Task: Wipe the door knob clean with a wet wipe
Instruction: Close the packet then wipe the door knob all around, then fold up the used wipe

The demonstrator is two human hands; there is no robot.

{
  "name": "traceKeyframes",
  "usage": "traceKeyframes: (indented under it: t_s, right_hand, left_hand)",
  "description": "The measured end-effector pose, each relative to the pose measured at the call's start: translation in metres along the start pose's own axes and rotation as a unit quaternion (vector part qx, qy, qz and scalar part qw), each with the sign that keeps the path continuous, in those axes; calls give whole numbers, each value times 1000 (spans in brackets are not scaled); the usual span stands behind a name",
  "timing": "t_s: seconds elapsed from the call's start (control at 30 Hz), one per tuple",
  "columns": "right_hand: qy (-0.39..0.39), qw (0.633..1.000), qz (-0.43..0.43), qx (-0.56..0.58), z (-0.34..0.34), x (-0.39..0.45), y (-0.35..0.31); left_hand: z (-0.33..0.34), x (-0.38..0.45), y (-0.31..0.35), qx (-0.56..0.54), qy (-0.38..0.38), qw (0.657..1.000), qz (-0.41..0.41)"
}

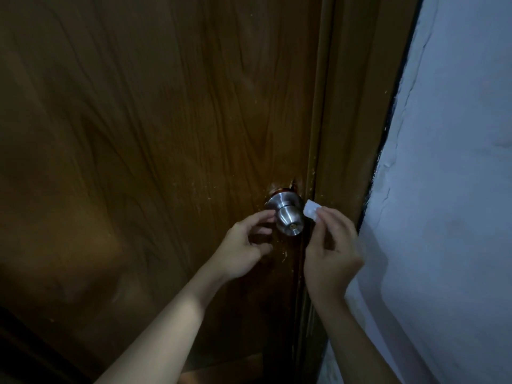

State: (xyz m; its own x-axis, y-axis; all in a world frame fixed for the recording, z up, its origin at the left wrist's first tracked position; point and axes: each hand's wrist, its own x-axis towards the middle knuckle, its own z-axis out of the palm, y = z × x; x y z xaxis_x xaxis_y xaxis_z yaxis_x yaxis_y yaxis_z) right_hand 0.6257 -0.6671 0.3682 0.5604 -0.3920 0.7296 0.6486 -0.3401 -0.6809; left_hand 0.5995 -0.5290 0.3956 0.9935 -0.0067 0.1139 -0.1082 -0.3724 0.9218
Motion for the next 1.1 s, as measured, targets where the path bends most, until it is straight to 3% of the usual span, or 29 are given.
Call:
traceKeyframes:
  t_s: [0.13,0.27,0.37,0.47,0.53,0.67,0.77,0.9,1.0,1.1]
  right_hand:
    - [-164,985,9,-61,9,-4,6]
    - [-263,938,225,-4,8,0,5]
    - [-243,873,401,136,7,3,1]
    - [-175,740,568,315,5,9,-1]
    - [-139,672,626,369,2,12,0]
    - [-158,626,644,410,-7,10,2]
    - [-175,624,628,431,-15,12,0]
    - [-197,666,572,436,-23,13,-6]
    - [-267,744,511,337,-26,6,-12]
    - [-331,835,389,206,-24,-5,-18]
  left_hand:
    - [2,-2,-1,11,-7,1000,4]
    - [3,-4,1,26,-5,1000,9]
    - [1,-4,3,41,-9,999,8]
    - [-1,-3,6,49,-13,999,9]
    - [0,-3,6,58,-11,998,8]
    - [4,-3,0,57,-3,998,3]
    - [9,-6,-4,37,-12,999,-13]
    - [10,-11,-3,-41,15,999,-24]
    - [9,-18,1,-85,28,996,-13]
    - [9,-23,2,-60,23,997,50]
